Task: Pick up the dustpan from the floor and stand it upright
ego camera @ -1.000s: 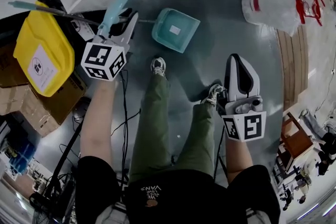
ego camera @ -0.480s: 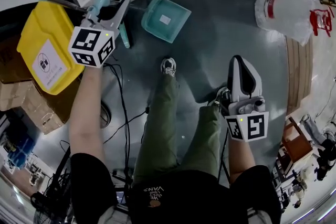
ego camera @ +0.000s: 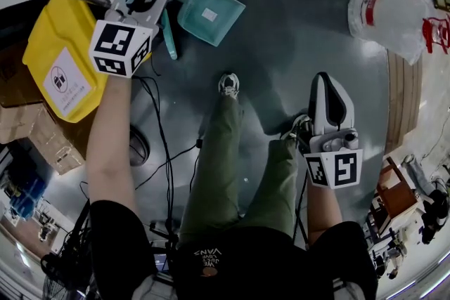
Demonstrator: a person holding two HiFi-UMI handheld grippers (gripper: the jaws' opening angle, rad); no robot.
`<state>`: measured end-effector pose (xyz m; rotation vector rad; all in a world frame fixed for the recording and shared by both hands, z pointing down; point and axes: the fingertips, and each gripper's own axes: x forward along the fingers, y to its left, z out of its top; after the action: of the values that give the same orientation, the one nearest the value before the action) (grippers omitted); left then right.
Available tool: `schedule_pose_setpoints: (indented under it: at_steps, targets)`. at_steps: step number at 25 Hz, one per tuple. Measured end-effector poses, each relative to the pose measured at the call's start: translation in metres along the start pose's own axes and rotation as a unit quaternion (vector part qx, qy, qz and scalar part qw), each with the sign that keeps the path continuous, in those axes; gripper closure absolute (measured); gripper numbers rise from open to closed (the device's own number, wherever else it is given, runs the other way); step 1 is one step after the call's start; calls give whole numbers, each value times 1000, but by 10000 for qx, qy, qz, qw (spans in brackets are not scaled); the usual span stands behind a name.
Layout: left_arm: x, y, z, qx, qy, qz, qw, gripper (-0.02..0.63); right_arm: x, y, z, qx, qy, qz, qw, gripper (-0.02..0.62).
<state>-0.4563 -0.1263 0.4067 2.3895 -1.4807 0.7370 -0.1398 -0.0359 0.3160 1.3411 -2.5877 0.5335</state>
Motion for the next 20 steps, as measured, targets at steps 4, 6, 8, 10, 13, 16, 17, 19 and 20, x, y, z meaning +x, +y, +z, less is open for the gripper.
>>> schedule_pose_setpoints:
  at_steps: [4,6,8,10,13,16,17,19,20]
  targets:
    - [5,-12,2,110,-51,30,9999,476,-5,-6,-1,-15,33,1,10000,594]
    - [9,-18,3,186,-21,61,9998,476,-9,-8,-3,-18,67,-15,10000,594]
    - [13,-24,3,250,16,98,9996,476,-15,-11,-3,-3,75,-30,10000,594]
    - [16,-30,4,329,79,177,9993,476,-22,-15,0,30,56,-44,10000,594]
    - [22,-39,5,518,287,334,9977,476,-33,-21,4,82,25,-71,9999,594]
    - [29,-48,5,675,504,515,9951,476,-46,-29,8,108,6,-127,9999,594]
    - [30,-49,4,661,547,605,9945,476,-51,-32,10,115,-4,-149,9998,594]
    - [31,-47,3,556,614,806,9933,476,-61,-37,15,125,-30,-200,9997,594]
    - [31,-46,3,496,648,874,9928,476,-66,-40,17,131,-43,-225,9997,594]
